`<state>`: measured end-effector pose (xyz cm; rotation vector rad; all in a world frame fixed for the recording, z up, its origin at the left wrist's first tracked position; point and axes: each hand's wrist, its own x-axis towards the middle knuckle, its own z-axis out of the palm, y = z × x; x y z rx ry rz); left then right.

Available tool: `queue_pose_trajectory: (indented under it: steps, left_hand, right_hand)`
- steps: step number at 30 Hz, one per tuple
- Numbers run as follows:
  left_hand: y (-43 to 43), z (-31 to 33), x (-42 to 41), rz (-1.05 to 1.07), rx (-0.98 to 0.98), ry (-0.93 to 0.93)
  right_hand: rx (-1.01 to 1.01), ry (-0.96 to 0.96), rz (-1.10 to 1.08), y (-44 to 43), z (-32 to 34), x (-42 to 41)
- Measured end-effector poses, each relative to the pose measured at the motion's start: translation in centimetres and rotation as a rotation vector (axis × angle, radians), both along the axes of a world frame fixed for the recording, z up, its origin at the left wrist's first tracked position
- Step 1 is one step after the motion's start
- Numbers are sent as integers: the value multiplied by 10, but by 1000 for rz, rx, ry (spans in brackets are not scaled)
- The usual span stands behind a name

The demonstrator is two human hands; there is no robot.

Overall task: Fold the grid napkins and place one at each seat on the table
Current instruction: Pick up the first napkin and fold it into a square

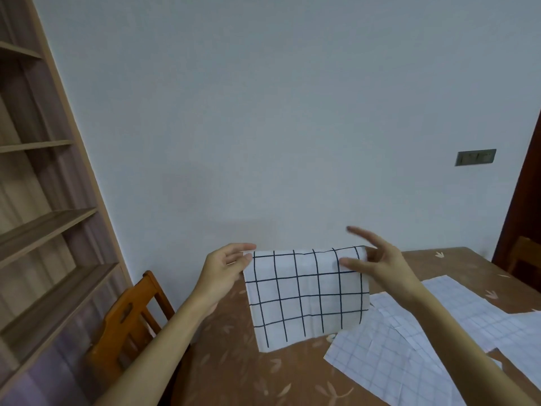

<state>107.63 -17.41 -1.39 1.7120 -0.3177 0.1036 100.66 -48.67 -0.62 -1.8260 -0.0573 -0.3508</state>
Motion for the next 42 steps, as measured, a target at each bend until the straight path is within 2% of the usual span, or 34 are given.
queue_pose_trajectory:
  steps: [2,5,9,13,18,20,23,26,30,32,35,37,40,42]
  left_hand:
    - [5,2,1,-40,26,-10]
    - [12,5,-1,-83,100,-45]
    - [13,6,-3,97,357,-213]
    - [16,3,2,217,594,-473]
    - [26,-4,2,185,798,-429]
    - [24,-6,0,113,812,-390]
    - [10,-8,-8,-26,757,-325]
    - [-13,-11,-17,-136,596,-210]
    - [-41,-8,-17,-28,502,-229]
    - [-47,-2,-18,-34,308,-199]
    - [-43,5,-19,-30,69,-102]
    - [-36,7,-17,-18,-38,-18]
    - [-28,10,-14,-33,-155,82]
    - [-28,12,-15,-61,-230,132]
  right_hand:
    - [-116,40,54,-1,2,0]
    - [-256,59,-3,0,0,4]
    - [-460,-19,-40,6,4,5]
    - [-554,-91,-78,14,6,8]
    - [-631,-209,-79,22,7,11]
    - [-618,-238,-60,28,11,12]
    - [-587,-298,14,44,22,10]
    - [-598,-338,91,61,34,8]
    - [-555,-357,200,78,50,5]
    - [-542,-330,182,76,54,4]
    - [-521,-248,34,57,52,5]
    - [-397,-178,5,44,46,3]
    - [-106,-68,131,35,36,-3]
    - [-34,-24,203,35,30,-5]
